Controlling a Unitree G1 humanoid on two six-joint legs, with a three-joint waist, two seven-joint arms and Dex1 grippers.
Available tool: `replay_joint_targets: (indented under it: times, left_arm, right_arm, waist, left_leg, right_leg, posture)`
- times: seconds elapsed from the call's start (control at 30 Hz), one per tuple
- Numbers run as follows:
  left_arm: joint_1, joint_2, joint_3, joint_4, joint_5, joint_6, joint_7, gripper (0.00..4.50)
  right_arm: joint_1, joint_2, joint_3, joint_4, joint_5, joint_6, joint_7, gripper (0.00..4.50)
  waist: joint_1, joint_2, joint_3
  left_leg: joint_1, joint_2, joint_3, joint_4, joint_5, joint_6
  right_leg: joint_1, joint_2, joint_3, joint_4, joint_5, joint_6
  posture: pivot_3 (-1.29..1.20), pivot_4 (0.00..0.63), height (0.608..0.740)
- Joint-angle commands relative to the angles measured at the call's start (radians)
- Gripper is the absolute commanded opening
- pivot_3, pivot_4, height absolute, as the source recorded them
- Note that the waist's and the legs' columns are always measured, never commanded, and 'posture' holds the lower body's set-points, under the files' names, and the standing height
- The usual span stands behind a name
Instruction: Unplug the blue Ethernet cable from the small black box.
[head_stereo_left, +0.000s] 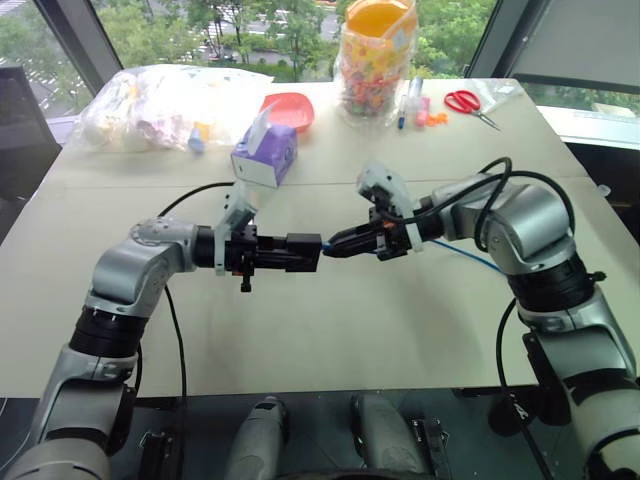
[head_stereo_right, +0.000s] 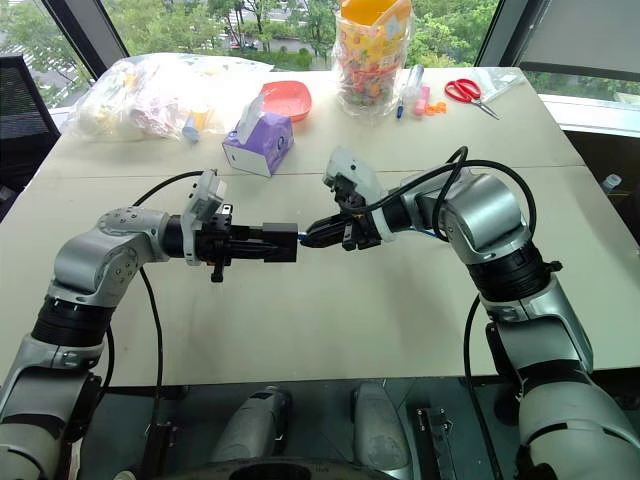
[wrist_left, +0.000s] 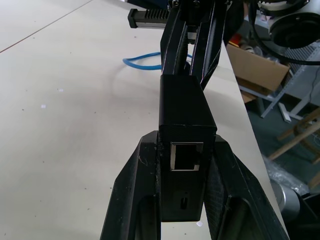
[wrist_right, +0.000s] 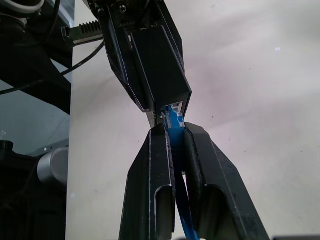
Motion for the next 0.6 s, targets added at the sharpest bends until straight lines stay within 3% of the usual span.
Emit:
replay_joint_targets:
  times: [0.03,0.47,0.6]
  left_arm:
    - [-0.001,0.016,0.018,-0.04,-0.017,-0.002,-0.011,0.51]
    - [0.041,0.077,0.039,-0.074,-0.042,0.02,-0.038,0.51]
    - [0.039,0.039,0.041,-0.032,0.007,-0.058,0.024,0.51]
  right_arm:
    - [-0.015,-0.026,0.015,-0.005,-0.025,-0.027,-0.005,0.02]
    - [0.017,-0.094,0.058,0.189,-0.133,-0.151,0.019,0.02]
    - [0.052,-0.063,0.039,0.259,-0.225,-0.29,-0.082,0.02]
  waist:
    - [0.0,0.0,0.0]
    - [-0.001,0.0,0.0]
    - [0.0,0.0,0.0]
  left_leg:
    - [0.0,0.0,0.0,0.0,0.0,0.0]
    - [0.0,0.0,0.0,0.0,0.0,0.0]
    - [0.0,0.0,0.0,0.0,0.0,0.0]
  right_leg:
    - [0.0,0.0,0.0,0.0,0.0,0.0]
    - [0.0,0.0,0.0,0.0,0.0,0.0]
    - [0.0,0.0,0.0,0.0,0.0,0.0]
  posture:
    - [0.0,0.15,0.74]
    - [0.0,0.15,0.74]
    - [0.0,0.15,0.74]
